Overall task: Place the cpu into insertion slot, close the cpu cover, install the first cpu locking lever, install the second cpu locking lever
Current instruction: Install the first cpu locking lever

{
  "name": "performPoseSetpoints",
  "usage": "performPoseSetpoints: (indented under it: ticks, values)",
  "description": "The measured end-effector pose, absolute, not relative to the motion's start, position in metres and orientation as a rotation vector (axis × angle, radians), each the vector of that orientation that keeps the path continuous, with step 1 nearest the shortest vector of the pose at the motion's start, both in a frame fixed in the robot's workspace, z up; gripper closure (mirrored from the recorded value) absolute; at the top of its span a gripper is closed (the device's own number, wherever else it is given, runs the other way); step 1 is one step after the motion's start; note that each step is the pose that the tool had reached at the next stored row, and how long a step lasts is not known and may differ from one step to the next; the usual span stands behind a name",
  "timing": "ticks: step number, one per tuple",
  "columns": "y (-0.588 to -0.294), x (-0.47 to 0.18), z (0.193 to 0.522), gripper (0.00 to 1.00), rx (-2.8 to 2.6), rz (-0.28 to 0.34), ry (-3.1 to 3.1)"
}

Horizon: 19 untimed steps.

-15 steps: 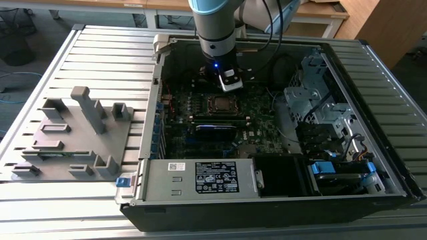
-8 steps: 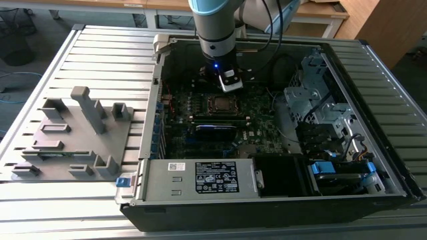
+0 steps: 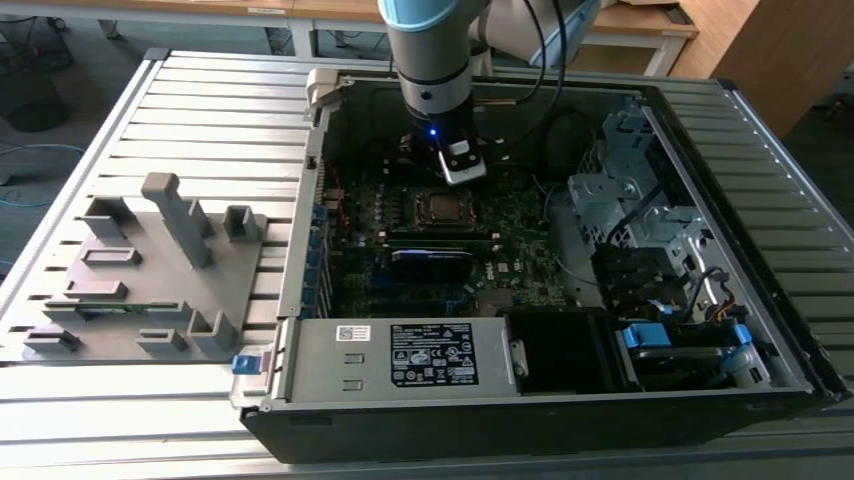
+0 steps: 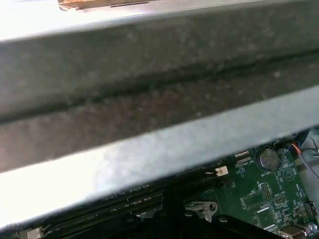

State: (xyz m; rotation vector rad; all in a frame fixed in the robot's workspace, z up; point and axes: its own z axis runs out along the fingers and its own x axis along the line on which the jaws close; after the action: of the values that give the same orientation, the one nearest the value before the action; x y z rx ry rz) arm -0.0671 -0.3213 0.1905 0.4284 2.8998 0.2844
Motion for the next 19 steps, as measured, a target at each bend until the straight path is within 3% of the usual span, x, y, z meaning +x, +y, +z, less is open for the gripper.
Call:
performPoseSetpoints:
  ticks: [19]
  values:
    - [-0.323,-0.062,0.199,0.9,0.428,0.285,2.9]
